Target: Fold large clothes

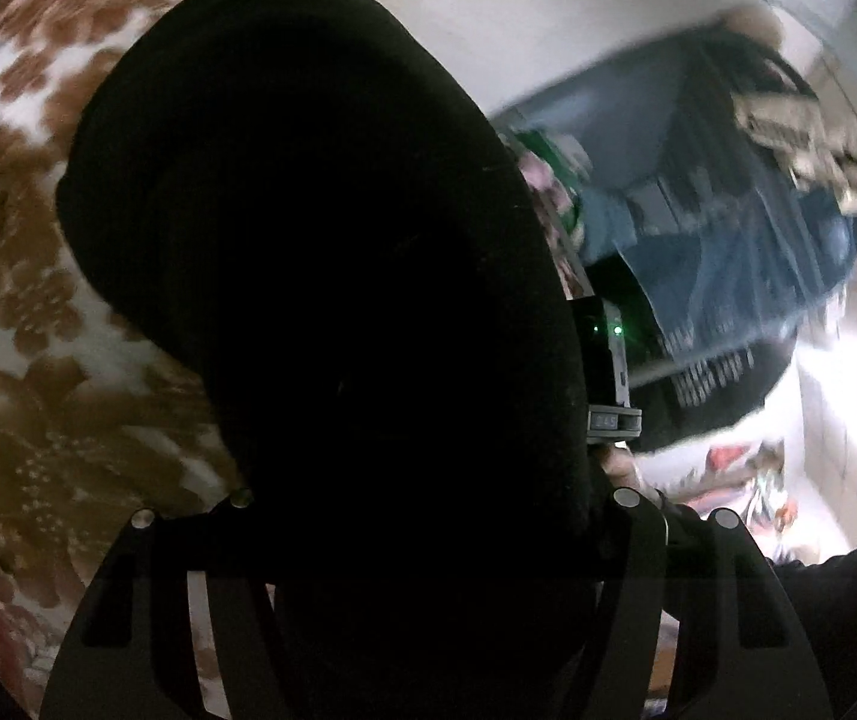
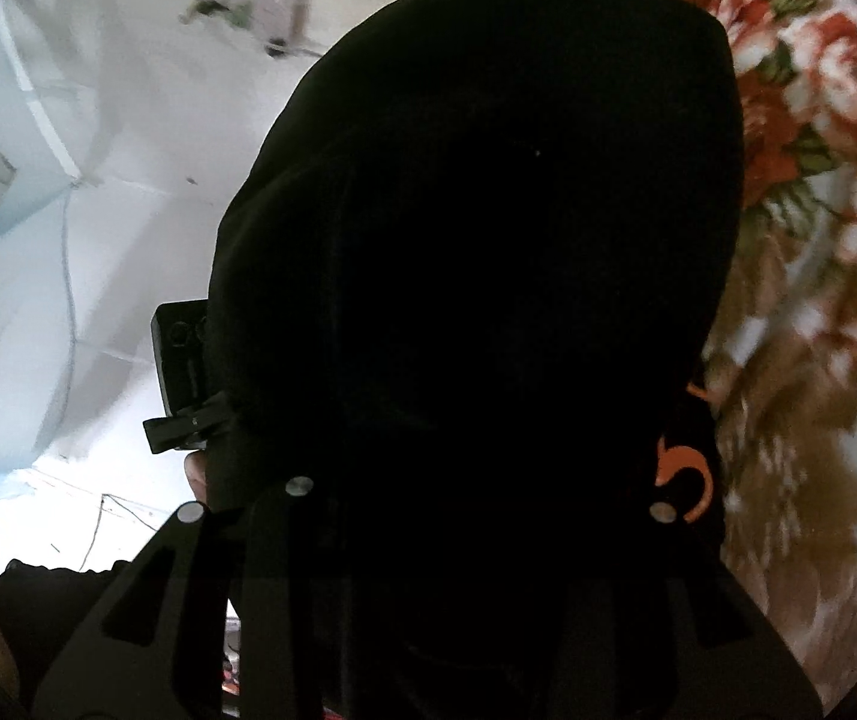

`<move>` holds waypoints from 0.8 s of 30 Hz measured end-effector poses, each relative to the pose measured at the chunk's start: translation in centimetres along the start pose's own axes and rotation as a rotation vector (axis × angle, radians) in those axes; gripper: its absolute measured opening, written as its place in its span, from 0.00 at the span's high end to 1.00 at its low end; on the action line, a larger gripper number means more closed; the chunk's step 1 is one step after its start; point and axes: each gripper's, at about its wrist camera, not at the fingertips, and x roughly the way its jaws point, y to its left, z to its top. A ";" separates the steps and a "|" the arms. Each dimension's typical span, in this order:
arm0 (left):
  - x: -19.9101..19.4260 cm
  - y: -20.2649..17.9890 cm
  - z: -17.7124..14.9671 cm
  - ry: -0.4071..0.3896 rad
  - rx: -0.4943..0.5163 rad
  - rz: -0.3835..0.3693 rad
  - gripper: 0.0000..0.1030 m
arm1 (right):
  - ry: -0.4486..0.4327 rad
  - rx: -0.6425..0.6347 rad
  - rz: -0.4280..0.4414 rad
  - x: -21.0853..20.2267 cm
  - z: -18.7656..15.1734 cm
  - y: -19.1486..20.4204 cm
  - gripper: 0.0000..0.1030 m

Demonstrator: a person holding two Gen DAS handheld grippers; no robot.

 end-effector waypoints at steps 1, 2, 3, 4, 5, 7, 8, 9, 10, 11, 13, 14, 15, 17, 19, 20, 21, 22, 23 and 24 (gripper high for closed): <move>0.4 -2.0 0.0 0.021 0.027 0.001 0.38 | -0.023 0.000 0.001 -1.3 -1.0 0.6 0.66; 1.1 -4.0 -0.2 0.039 0.048 -0.001 0.38 | -0.053 0.000 0.000 -3.1 -2.5 1.3 0.66; 1.8 -6.0 -0.4 0.058 0.067 -0.006 0.38 | -0.081 0.003 -0.004 -4.8 -3.8 1.9 0.66; 2.9 -8.7 -0.8 0.087 0.097 -0.019 0.38 | -0.120 0.009 -0.014 -7.2 -5.6 2.6 0.66; 3.4 -9.5 -1.4 0.104 0.113 -0.029 0.38 | -0.146 0.010 -0.023 -9.2 -6.7 3.0 0.66; 6.0 -14.1 -2.6 0.153 0.160 -0.058 0.38 | -0.190 0.015 -0.034 -13.7 -9.7 3.7 0.66; 7.0 -15.8 -3.1 0.172 0.177 -0.071 0.38 | -0.224 0.025 -0.039 -16.3 -11.8 4.2 0.66; 8.0 -17.2 -3.8 0.193 0.195 -0.087 0.38 | -0.250 0.035 -0.044 -19.0 -13.6 4.3 0.66; 9.7 -19.9 -4.8 0.216 0.223 -0.110 0.38 | -0.274 0.042 -0.053 -21.3 -15.4 4.7 0.66; 11.2 -21.9 -5.5 0.232 0.239 -0.132 0.38 | -0.305 0.048 -0.065 -24.3 -17.4 5.1 0.66; 14.8 -26.4 -7.4 0.265 0.268 -0.192 0.38 | -0.364 0.063 -0.105 -30.8 -21.4 5.9 0.66; 16.5 -28.2 -8.2 0.279 0.277 -0.219 0.38 | -0.386 0.072 -0.126 -33.1 -23.0 6.3 0.66; 18.2 -30.0 -9.1 0.295 0.284 -0.246 0.38 | -0.405 0.080 -0.152 -36.1 -24.1 6.0 0.66; 22.5 -34.4 -11.4 0.335 0.302 -0.309 0.38 | -0.446 0.102 -0.224 -41.9 -26.8 6.4 0.66; 25.7 -37.7 -13.4 0.369 0.313 -0.363 0.38 | -0.477 0.119 -0.279 -45.0 -30.5 8.0 0.66; 27.5 -39.3 -14.5 0.388 0.320 -0.394 0.38 | -0.494 0.130 -0.311 -47.4 -32.2 8.2 0.66; 28.6 -40.3 -15.2 0.401 0.323 -0.415 0.38 | -0.517 0.117 -0.363 -49.1 -33.6 8.3 0.66; 30.3 -41.6 -16.2 0.422 0.327 -0.448 0.38 | -0.529 0.123 -0.388 -49.7 -34.7 8.7 0.65; 31.9 -42.5 -17.1 0.441 0.329 -0.477 0.38 | -0.545 0.132 -0.415 -50.5 -36.0 8.6 0.65; 33.2 -42.8 -17.9 0.458 0.326 -0.503 0.38 | -0.556 0.138 -0.432 -52.2 -37.2 8.4 0.65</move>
